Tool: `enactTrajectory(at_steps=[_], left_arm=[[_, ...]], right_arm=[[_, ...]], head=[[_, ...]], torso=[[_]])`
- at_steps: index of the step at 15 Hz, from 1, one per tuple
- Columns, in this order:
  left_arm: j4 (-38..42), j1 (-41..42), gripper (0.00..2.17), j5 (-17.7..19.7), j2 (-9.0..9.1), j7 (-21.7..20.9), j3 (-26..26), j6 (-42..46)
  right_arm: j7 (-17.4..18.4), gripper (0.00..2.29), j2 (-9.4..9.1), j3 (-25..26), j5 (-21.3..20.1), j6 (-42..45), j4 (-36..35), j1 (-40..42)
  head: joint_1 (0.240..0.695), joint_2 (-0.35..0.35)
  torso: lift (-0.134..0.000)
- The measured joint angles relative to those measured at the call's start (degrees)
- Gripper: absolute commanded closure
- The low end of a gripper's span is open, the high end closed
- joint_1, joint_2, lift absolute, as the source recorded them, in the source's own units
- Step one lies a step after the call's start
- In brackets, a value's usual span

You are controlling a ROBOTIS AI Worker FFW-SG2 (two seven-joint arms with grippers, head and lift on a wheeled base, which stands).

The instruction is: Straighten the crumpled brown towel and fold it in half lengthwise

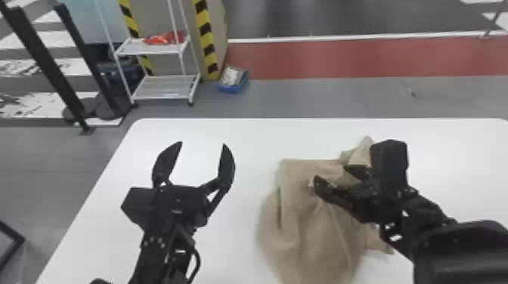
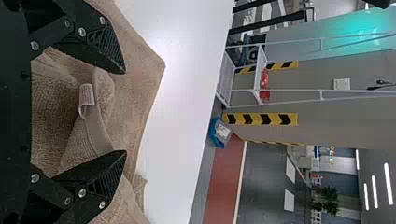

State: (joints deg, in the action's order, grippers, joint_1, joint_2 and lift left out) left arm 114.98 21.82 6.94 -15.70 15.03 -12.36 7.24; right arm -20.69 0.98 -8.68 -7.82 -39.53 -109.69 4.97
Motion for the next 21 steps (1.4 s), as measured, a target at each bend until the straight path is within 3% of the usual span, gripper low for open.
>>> enactTrajectory(at_steps=[10,15,18,19,20,21], left_arm=[[0.05,0.27,0.15,0.0,0.08,0.0,0.13,0.0],[0.03,0.32,0.15,0.0,0.23,-0.02,-0.11,0.0],[0.28,0.66,0.15,-0.04,0.24,0.03,0.12,0.3],[0.32,0.72,0.15,-0.07,0.24,0.03,0.14,0.34],[0.32,0.75,0.15,-0.08,0.27,0.01,0.14,0.35],[0.18,0.75,0.15,-0.09,0.31,0.0,0.14,0.35]], right_arm=[[1.66,0.32,1.0,0.67,-3.31,0.13,-5.38,3.48],[1.41,0.33,1.48,0.63,-3.61,-1.39,-2.46,1.65],[0.45,0.76,1.51,0.37,-3.68,-3.28,-1.09,0.61],[0.13,1.04,1.58,0.34,-3.69,-3.46,-1.01,0.43],[0.04,1.5,1.67,0.34,-3.69,-3.69,-0.98,0.28],[0.03,1.66,1.75,0.35,-3.55,-3.86,-0.99,0.23]], head=[[0.695,0.08],[0.695,0.069],[0.695,0.072],[0.695,0.075],[0.695,0.074],[0.695,0.074]], torso=[[-0.124],[-0.124],[-0.124],[-0.124],[-0.124],[-0.124]])
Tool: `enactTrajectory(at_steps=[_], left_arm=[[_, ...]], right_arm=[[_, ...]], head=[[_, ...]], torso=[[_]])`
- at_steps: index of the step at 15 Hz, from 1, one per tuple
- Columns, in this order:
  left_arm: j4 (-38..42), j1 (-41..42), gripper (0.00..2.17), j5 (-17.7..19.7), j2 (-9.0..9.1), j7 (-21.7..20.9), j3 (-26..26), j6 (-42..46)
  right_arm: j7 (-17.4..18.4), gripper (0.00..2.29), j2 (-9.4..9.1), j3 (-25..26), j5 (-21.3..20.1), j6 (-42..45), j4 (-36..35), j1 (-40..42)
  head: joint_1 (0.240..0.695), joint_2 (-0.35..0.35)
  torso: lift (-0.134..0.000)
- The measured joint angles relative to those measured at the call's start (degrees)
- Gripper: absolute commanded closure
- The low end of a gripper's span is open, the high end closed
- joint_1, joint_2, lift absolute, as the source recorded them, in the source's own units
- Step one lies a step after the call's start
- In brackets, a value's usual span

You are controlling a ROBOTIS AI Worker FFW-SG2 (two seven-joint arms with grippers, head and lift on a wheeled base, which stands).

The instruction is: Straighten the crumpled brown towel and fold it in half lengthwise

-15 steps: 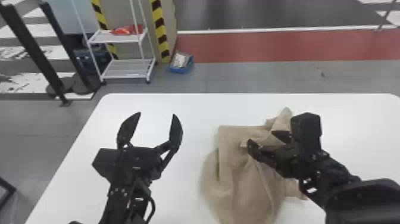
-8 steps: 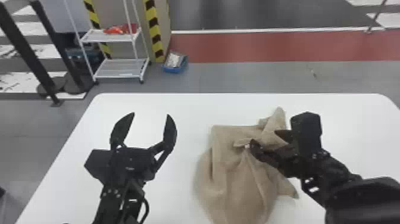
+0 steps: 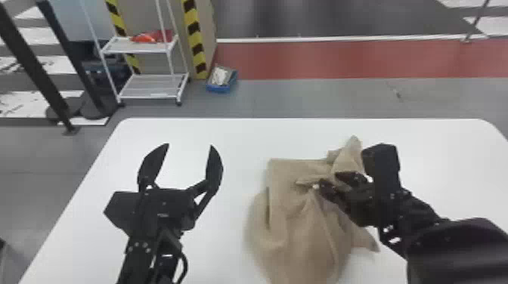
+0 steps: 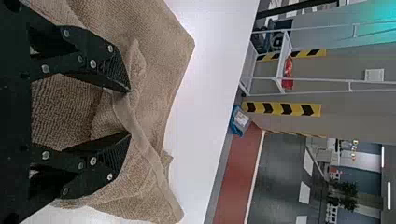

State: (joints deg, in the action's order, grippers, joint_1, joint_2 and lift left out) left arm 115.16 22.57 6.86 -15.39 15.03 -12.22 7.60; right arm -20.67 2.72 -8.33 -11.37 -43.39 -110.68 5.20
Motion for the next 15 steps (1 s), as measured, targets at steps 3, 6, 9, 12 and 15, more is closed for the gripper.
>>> enactTrajectory(at_steps=[3,6,9,12,15], left_arm=[[-0.32,-0.06,0.15,0.0,0.09,0.0,0.0,0.0],[-0.1,0.07,0.15,-0.1,0.03,0.0,0.0,0.0],[0.15,0.28,0.15,-0.18,0.01,0.0,0.0,0.0],[0.49,0.67,0.15,-0.2,-0.13,0.0,0.12,0.1],[0.5,0.75,0.15,-0.14,-0.19,-0.19,0.2,0.34]], right_arm=[[0.08,1.66,0.07,0.5,0.89,1.21,-1.3,0.88],[0.22,1.69,0.09,3.02,3.02,2.26,-4.67,1.99],[1.89,1.69,0.09,10.01,7.73,5.26,-8.77,3.83],[3.67,1.67,0.09,22.17,13.93,10.9,-9.67,6.82],[2.63,1.15,0.27,31.34,17.97,13.67,-7.63,12.05]], head=[[0.695,0.075],[0.695,0.064],[0.695,0.007],[0.695,-0.089],[0.695,-0.216]], torso=[[-0.124],[-0.124],[-0.124],[-0.124],[-0.124]])
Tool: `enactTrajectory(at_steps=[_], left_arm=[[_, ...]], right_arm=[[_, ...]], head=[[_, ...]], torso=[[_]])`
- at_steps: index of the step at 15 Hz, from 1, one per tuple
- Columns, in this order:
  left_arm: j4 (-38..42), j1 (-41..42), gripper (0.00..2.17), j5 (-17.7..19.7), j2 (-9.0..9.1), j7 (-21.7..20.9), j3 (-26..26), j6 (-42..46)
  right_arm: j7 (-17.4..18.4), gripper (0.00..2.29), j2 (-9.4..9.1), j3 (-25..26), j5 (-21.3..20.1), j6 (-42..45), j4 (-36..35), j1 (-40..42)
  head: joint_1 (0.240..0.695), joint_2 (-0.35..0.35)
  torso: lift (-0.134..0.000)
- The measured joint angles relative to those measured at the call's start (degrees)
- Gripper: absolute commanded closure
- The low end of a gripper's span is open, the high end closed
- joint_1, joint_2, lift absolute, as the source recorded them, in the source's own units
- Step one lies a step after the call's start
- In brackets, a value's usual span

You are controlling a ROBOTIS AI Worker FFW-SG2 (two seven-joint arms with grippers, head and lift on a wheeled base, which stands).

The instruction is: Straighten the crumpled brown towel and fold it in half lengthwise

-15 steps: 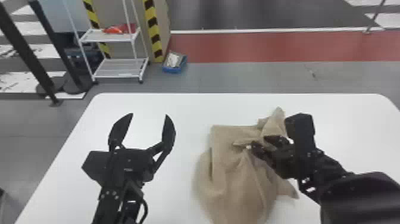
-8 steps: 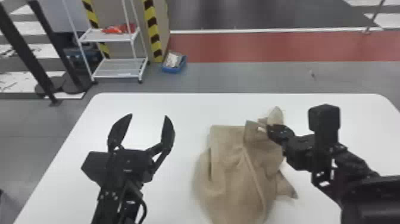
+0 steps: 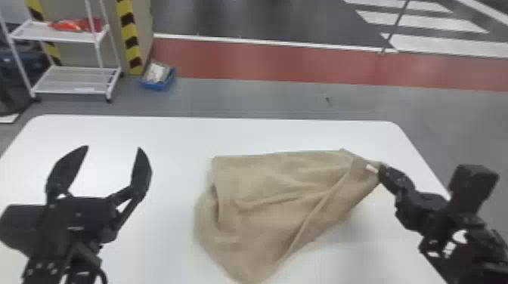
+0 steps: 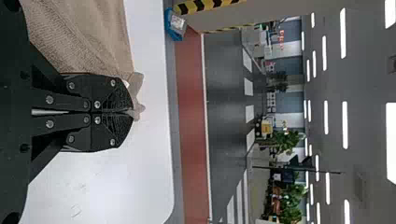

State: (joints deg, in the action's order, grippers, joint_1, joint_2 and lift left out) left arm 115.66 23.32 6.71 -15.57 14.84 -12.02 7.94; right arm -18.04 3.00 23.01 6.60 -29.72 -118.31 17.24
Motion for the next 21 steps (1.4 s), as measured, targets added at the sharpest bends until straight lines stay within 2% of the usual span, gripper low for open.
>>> enactTrajectory(at_steps=[1,3,5,8,11,13,14,17,21], left_arm=[[-0.09,-0.08,0.15,0.04,0.07,-0.13,-0.02,0.01],[-0.3,-0.25,0.15,0.05,0.12,-0.24,-0.14,0.01],[-0.34,-0.33,0.15,0.05,0.19,-0.32,-0.26,-0.01],[-0.18,0.09,0.15,-0.02,0.26,-0.34,-0.26,-0.06],[-0.13,0.51,0.15,0.15,0.2,-0.61,0.01,-0.17],[-0.35,0.57,0.15,0.22,0.3,-0.8,-0.12,-0.32],[-0.42,0.58,0.15,0.24,0.35,-0.95,-0.25,-0.51],[-0.77,0.73,0.15,0.67,0.42,-2.31,-0.36,-2.86],[-1.84,0.79,0.15,4.25,0.46,-8.29,-0.29,-10.64]], right_arm=[[-0.36,0.96,0.03,1.02,0.08,1.3,0.53,2.86],[-0.44,0.02,0.02,1.78,-0.55,4.62,1.38,7.42],[-0.41,0.0,-0.18,3.28,-0.66,6.32,1.24,9.07],[0.04,0.05,-1.68,6.7,-0.1,6.89,-1.9,10.11],[0.44,0.06,-2.58,9.29,2.2,8.38,-3.11,10.38],[0.32,0.15,-2.81,9.68,3.47,11.02,-2.3,10.48],[-0.37,0.15,-2.82,9.41,3.55,12.45,-1.26,10.35],[-6.95,0.19,-2.81,8.49,4.52,18.84,2.97,10.09],[-7.38,0.19,-2.64,8.36,4.39,21.69,6.87,9.55]], head=[[0.695,-0.234],[0.695,-0.263],[0.695,-0.282],[0.695,-0.31],[0.695,-0.34],[0.695,-0.346],[0.695,-0.346],[0.695,-0.317],[0.695,-0.345]], torso=[[-0.124],[-0.124],[-0.124],[-0.124],[-0.124],[-0.124],[-0.124],[-0.124],[-0.124]])
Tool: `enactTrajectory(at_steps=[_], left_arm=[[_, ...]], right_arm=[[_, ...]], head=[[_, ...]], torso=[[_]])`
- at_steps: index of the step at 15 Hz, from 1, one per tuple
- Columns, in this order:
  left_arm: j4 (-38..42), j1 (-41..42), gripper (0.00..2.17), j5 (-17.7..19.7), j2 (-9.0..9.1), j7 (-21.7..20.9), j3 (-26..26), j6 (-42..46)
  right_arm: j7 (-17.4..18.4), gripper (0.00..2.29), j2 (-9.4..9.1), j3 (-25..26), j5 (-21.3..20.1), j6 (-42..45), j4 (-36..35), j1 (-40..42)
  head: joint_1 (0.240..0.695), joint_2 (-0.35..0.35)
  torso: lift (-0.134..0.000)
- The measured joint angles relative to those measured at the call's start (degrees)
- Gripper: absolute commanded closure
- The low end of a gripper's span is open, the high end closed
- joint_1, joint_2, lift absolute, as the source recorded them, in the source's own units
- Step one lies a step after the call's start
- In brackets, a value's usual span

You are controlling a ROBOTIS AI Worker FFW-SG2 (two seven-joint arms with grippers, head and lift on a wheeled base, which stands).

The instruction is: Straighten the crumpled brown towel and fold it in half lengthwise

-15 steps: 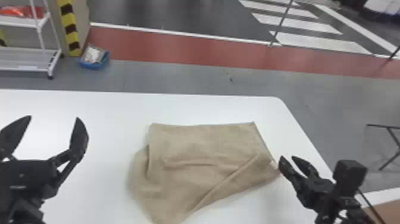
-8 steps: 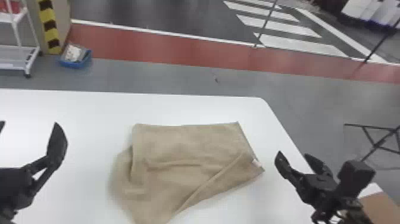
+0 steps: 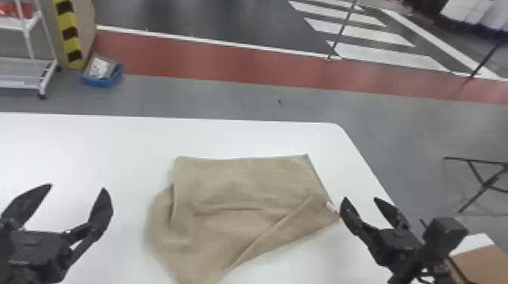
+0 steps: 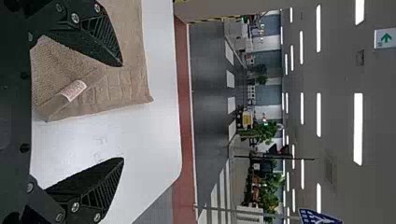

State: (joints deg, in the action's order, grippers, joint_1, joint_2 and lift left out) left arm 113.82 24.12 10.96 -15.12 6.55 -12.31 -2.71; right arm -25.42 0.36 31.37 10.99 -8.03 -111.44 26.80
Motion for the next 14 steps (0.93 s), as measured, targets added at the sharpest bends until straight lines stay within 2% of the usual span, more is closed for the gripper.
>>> enactTrajectory(at_steps=[6,14], left_arm=[[-0.9,-1.59,0.22,4.07,0.18,-5.6,-2.31,-12.43],[-0.41,-2.38,0.22,7.53,0.27,-8.4,-5.52,-17.32]], right_arm=[[-0.07,0.19,0.02,0.29,-0.05,0.65,1.08,0.37],[-0.16,0.19,0.67,0.09,-0.1,1.48,2.75,-0.08]], head=[[0.695,-0.35],[0.695,-0.35]], torso=[[-0.124],[-0.124]])
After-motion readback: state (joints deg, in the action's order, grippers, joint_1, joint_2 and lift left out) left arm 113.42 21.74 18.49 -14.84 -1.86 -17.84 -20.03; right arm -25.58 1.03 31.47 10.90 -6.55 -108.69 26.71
